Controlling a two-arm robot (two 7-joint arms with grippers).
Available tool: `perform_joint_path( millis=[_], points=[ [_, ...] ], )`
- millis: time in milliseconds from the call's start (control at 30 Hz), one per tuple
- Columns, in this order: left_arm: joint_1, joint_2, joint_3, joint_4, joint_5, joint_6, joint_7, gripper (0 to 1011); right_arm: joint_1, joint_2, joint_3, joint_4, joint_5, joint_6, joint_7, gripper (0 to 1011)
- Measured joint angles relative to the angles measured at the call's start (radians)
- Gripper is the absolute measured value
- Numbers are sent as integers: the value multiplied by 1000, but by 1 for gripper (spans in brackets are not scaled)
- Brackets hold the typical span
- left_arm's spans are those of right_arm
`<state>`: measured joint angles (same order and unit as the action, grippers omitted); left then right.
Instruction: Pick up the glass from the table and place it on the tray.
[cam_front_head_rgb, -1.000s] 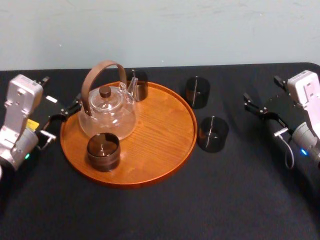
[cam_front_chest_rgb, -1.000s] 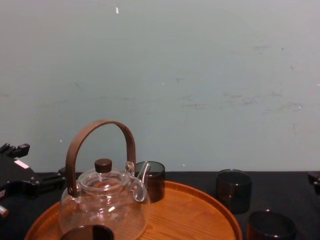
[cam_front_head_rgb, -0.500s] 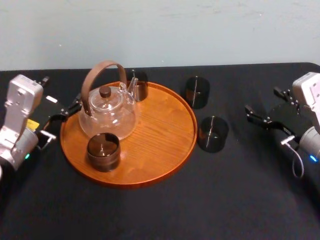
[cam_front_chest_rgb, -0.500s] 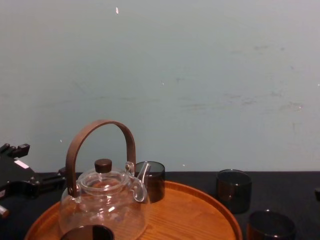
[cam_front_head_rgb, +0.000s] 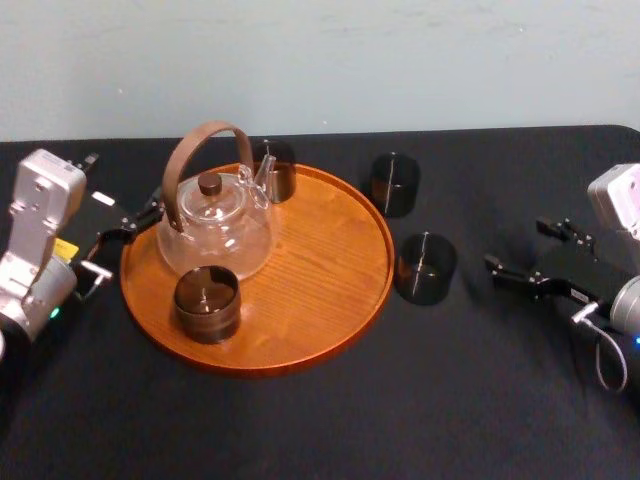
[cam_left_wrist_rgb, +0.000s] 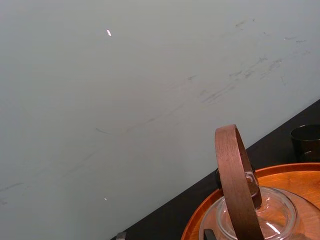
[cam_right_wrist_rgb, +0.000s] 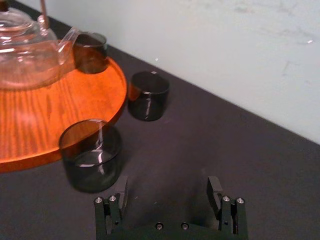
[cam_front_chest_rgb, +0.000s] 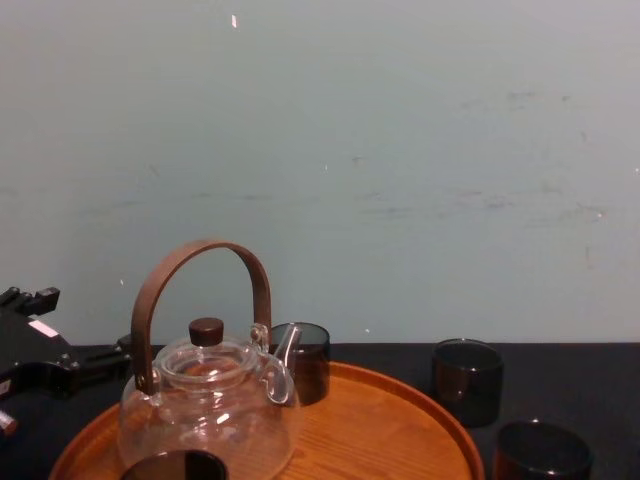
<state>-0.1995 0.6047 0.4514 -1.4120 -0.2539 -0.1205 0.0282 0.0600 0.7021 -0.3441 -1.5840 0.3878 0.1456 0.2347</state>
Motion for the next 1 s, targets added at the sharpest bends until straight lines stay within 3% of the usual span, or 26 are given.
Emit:
perform_joint_path(
  millis=[433,1000],
  points=[
    [0,0,0,0,0,0,0,1001,-9,6,-7,-25,5,65,111,1002],
    [0,0,0,0,0,0,0,1002,26,-59,-35,-11,-29,98,196,1002]
  ],
)
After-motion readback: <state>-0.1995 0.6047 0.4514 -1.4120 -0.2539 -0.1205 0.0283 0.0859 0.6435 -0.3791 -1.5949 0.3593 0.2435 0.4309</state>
